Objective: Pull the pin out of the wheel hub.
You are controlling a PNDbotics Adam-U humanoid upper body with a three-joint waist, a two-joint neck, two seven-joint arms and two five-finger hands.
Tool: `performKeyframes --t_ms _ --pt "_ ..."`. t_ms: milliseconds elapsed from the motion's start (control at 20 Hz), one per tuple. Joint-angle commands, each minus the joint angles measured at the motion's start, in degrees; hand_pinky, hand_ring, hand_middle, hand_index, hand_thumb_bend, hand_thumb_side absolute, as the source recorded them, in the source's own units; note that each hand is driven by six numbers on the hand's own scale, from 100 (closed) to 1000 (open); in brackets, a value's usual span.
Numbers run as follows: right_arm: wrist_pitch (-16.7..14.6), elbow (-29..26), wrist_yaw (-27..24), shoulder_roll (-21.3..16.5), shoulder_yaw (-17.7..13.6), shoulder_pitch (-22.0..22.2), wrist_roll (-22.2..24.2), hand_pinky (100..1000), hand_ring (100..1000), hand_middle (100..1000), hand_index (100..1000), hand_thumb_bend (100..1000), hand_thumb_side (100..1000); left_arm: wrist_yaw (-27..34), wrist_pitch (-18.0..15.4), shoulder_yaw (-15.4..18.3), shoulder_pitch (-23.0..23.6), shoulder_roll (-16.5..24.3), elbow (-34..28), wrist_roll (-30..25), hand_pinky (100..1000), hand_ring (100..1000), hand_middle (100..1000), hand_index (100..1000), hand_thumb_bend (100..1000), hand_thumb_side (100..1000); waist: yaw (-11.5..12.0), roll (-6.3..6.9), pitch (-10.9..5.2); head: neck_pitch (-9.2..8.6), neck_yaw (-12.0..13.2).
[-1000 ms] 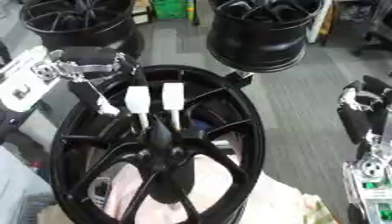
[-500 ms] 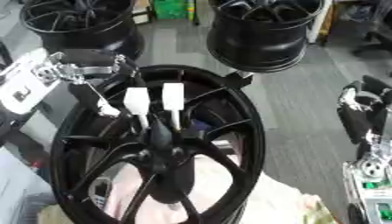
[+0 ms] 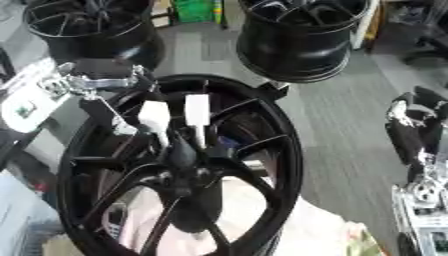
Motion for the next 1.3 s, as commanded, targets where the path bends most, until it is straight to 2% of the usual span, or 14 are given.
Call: performKeyframes --t_ms 50,500,550,600,700,900,1100,1300 --pt "0.0 -0.6 -0.1 -1.1 0.0 -0.3 0.1 501 569 649 754 100 319 1.9 -19.3 1.9 -1.1 0.2 -0.4 -19.9 571 458 455 613 226 218 0.1 -0.23 -0.65 -0.14 0.0" --pt "0.0 -0.6 -0.1 -1.0 -0.1 -0.3 0.0 501 569 650 755 100 320 9.5 -13.6 3.9 -2.1 1.6 -4.0 -19.9 573 444 437 590 170 203 0.1 -0.28 -0.71 -0.14 0.0" --pt "0.0 -0.6 -0.2 -1.0 -0.1 -0.3 0.0 501 569 650 755 100 319 10.6 -12.9 4.2 -2.4 2.2 -4.6 -19.9 577 445 439 591 100 268 0.1 -0.28 -0.74 -0.14 0.0" --pt "0.0 -0.6 -0.2 -1.1 -0.1 -0.2 0.0 501 569 650 755 100 319 11.7 -12.2 4.6 -2.8 3.0 -5.2 -19.9 579 447 441 593 167 203 0.2 -0.27 -0.76 -0.14 -0.1" --pt "0.0 -0.5 -0.2 -1.1 -0.1 -0.1 0.0 501 569 649 755 100 319 14.0 -11.1 5.8 -3.4 4.9 -6.7 -19.9 583 450 443 597 173 203 0.3 -0.21 -0.81 -0.14 -0.1" --pt "0.0 -0.4 -0.2 -1.2 -0.2 0.0 -0.1 502 569 650 755 100 319 18.0 -8.6 10.4 -3.6 10.0 -10.7 -16.6 596 453 447 603 179 194 0.8 -0.11 -0.92 -0.14 -0.2" --pt "0.1 -0.3 -0.1 -1.3 -0.2 0.0 -0.1 502 569 650 755 100 320 19.1 -5.5 15.8 0.1 16.0 -13.1 -10.7 603 457 452 610 171 188 1.4 -0.13 -0.94 -0.14 -0.3" --pt "0.1 -0.3 -0.1 -1.2 -0.5 0.0 -0.3 502 569 650 755 100 321 16.2 -2.8 20.6 8.8 21.2 -13.2 -6.2 605 470 466 631 167 190 1.7 -0.1 -0.74 -0.14 -0.5"
